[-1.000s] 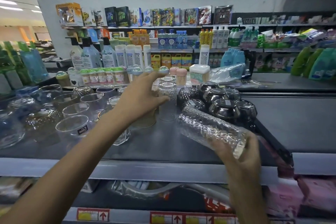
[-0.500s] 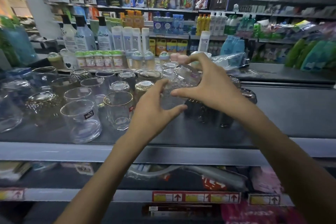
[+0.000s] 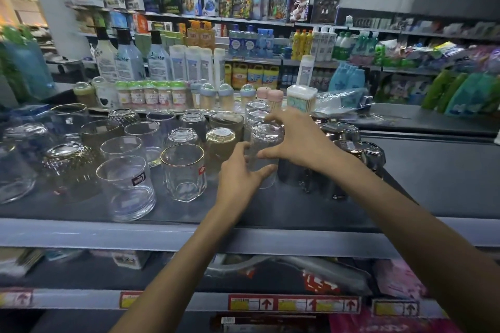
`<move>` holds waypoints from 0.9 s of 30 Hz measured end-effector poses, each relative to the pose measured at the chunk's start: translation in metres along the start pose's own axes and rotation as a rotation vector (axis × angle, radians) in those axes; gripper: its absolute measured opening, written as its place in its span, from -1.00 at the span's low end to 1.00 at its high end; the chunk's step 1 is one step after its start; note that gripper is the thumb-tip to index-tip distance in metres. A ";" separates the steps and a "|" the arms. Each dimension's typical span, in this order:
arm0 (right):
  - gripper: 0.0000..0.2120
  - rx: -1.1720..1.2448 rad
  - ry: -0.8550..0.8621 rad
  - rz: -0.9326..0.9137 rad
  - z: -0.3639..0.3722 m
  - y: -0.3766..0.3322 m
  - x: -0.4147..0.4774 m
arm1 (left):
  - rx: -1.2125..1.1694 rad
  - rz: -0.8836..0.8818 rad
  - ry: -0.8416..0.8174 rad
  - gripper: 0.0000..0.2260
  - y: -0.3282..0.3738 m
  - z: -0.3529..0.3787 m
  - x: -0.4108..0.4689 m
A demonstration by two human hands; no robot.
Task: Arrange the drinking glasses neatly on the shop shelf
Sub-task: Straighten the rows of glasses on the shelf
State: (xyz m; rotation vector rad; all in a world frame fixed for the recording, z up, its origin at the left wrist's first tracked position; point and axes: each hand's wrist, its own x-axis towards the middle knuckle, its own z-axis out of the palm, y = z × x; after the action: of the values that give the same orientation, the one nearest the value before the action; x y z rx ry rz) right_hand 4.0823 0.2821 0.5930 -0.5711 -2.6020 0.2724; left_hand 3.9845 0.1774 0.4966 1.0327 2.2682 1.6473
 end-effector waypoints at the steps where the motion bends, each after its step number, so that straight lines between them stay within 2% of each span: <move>1: -0.24 -0.005 -0.006 0.002 -0.001 0.001 0.000 | 0.005 -0.004 -0.001 -0.32 0.000 0.000 0.001; 10: -0.47 0.115 -0.044 0.041 -0.011 0.011 0.005 | -0.003 0.041 0.031 -0.28 -0.006 0.003 0.004; 13: -0.48 0.098 -0.065 0.029 -0.013 0.010 0.008 | -0.011 0.052 0.043 -0.27 -0.005 0.003 0.004; 19: -0.48 0.070 -0.092 0.020 -0.017 0.010 0.012 | -0.040 0.036 0.053 -0.38 -0.007 0.002 0.007; 27: -0.52 0.061 -0.119 0.017 -0.024 0.012 0.014 | -0.035 0.041 0.055 -0.38 -0.009 0.003 0.006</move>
State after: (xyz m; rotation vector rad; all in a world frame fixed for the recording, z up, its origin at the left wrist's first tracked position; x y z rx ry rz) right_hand 4.0866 0.3014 0.6156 -0.5714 -2.6938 0.4006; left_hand 3.9773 0.1818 0.4893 1.0461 2.2575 1.7461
